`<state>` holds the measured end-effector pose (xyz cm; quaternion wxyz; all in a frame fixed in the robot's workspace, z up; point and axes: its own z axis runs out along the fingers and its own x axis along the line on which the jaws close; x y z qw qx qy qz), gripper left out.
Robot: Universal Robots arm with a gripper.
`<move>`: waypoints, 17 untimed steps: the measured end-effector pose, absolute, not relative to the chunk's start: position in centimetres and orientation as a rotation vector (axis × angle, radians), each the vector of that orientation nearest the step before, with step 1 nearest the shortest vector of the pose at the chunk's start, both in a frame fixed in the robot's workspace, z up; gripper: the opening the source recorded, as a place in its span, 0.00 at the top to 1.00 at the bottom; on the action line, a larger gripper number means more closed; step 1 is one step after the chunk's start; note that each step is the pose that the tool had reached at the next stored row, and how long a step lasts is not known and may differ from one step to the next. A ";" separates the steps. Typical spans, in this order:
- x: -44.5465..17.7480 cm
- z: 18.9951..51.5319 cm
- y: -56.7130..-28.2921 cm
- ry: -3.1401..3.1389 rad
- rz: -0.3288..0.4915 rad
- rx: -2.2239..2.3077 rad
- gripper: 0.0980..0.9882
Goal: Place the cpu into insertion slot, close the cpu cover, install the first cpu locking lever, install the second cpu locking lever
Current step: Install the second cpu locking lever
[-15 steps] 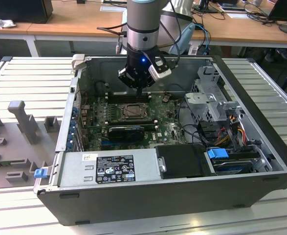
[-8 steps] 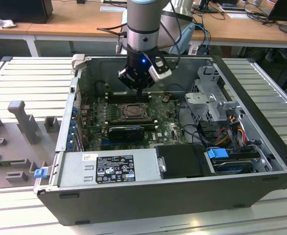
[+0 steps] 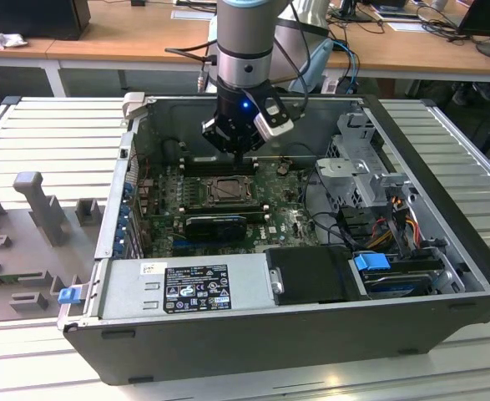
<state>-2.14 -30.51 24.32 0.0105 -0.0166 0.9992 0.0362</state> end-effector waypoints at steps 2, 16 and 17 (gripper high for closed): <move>-2.1 24.3 -30.6 3.118 0.113 -0.052 0.99; -2.1 24.3 -31.0 3.118 0.113 -0.052 0.99; -2.1 24.3 -31.0 3.118 0.113 -0.052 0.99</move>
